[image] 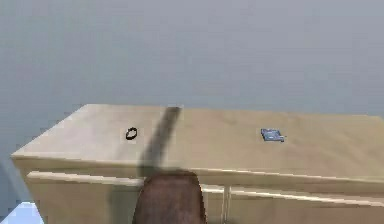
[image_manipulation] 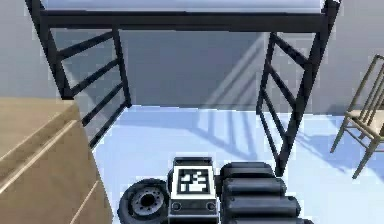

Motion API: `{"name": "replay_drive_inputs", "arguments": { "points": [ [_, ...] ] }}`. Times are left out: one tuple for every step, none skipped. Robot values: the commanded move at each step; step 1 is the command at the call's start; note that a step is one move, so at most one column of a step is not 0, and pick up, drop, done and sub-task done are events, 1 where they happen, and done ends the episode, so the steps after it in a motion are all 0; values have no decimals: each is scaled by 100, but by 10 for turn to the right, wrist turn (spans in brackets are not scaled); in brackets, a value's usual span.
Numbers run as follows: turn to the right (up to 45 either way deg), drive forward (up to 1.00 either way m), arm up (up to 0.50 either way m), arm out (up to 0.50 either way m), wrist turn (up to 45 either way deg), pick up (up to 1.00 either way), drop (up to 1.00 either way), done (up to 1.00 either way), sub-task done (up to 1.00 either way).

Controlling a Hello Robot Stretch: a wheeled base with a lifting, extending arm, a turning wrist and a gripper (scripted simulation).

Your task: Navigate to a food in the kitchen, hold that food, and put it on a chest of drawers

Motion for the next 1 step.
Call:
{"name": "replay_drive_inputs", "arguments": {
  "points": [
    [-450, 0, 0, 0, 0, 0, 0, 0, 0]
  ]
}}
